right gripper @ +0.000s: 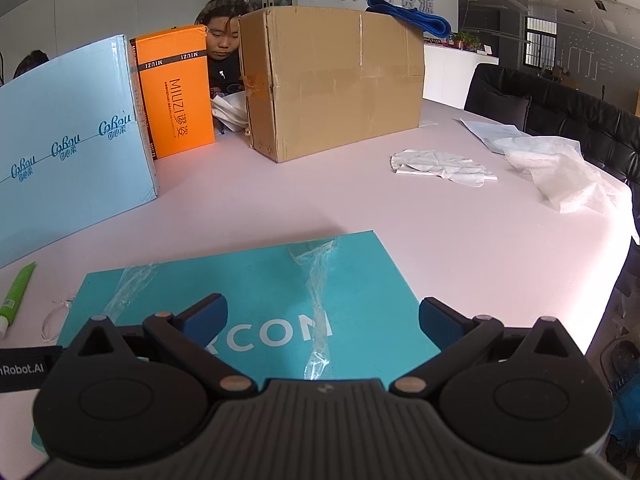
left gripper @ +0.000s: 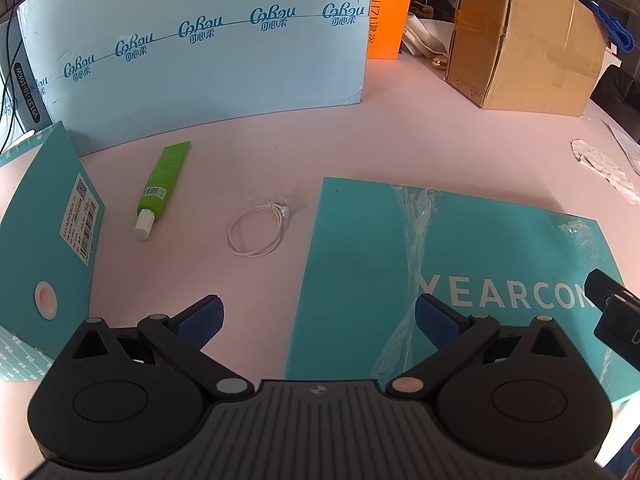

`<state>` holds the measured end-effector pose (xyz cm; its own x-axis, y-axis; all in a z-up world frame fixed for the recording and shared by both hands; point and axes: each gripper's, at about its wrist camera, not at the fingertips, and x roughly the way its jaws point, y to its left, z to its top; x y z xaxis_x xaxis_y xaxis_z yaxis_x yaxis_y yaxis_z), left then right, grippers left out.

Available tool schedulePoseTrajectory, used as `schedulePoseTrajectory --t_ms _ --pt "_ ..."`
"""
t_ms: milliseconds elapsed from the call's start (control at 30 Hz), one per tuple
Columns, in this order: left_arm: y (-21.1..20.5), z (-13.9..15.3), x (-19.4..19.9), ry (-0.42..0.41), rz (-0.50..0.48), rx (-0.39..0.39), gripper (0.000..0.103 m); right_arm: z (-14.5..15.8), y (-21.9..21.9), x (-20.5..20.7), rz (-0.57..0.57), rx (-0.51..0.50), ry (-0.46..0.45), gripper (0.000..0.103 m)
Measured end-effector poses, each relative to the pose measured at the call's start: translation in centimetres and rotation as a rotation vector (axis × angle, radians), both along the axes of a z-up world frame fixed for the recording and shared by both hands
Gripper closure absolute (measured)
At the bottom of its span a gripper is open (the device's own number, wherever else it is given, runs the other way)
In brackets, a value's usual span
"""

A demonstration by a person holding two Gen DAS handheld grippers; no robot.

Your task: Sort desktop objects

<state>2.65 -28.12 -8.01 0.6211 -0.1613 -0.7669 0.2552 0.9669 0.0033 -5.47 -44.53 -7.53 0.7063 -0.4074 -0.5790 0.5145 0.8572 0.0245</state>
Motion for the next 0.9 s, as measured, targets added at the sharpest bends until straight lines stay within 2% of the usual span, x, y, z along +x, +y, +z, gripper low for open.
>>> schedulePoseTrajectory --t_ms 133,200,300,367,433,500,567,600,633,667,700,733,900 --pt "-1.4 -0.2 -0.8 -0.091 -0.038 0.045 0.001 -0.5 -0.2 0.2 0.013 0.004 0.027 0.001" --pt "-2.2 -0.3 -1.1 -0.131 -0.07 0.069 0.002 -0.8 -0.3 0.4 0.019 0.012 0.048 0.01" --pt "-3.0 -0.5 -1.1 -0.135 -0.102 0.07 0.007 -1.4 -0.6 0.8 0.024 0.053 0.081 0.028" --pt "-3.4 -0.8 -0.8 -0.124 -0.109 0.067 0.013 -1.8 -0.7 0.9 0.024 0.072 0.093 0.029" --pt "-3.7 -1.1 -0.5 -0.113 -0.103 0.066 0.029 -1.9 -0.6 1.1 0.031 0.057 0.098 0.03" --pt "-4.1 -1.4 0.0 -0.102 -0.092 0.061 0.037 -2.0 -0.5 1.3 0.041 0.038 0.107 0.035" --pt "-4.4 -1.4 0.2 -0.102 -0.091 0.039 0.049 -2.1 -0.5 1.6 0.044 0.023 0.112 0.04" --pt "-4.7 -1.4 0.2 -0.1 -0.097 0.033 0.061 -2.1 -0.4 1.7 0.046 0.012 0.115 0.046" --pt "-5.0 -1.3 0.2 -0.099 -0.105 0.031 0.079 -2.1 -0.4 1.8 0.051 -0.003 0.118 0.051" --pt "-5.3 -1.3 0.2 -0.101 -0.115 0.032 0.089 -2.0 -0.4 1.9 0.063 -0.007 0.116 0.071" --pt "-5.7 -1.3 0.1 -0.102 -0.124 0.036 0.098 -2.0 -0.3 2.1 0.076 -0.013 0.12 0.098" --pt "-5.9 -1.4 0.0 -0.101 -0.124 0.034 0.099 -2.0 -0.2 2.2 0.085 -0.022 0.129 0.095" --pt "-5.7 -1.3 0.4 -0.08 -0.1 -0.003 0.099 -1.9 -0.3 2.3 0.099 -0.013 0.13 0.095"
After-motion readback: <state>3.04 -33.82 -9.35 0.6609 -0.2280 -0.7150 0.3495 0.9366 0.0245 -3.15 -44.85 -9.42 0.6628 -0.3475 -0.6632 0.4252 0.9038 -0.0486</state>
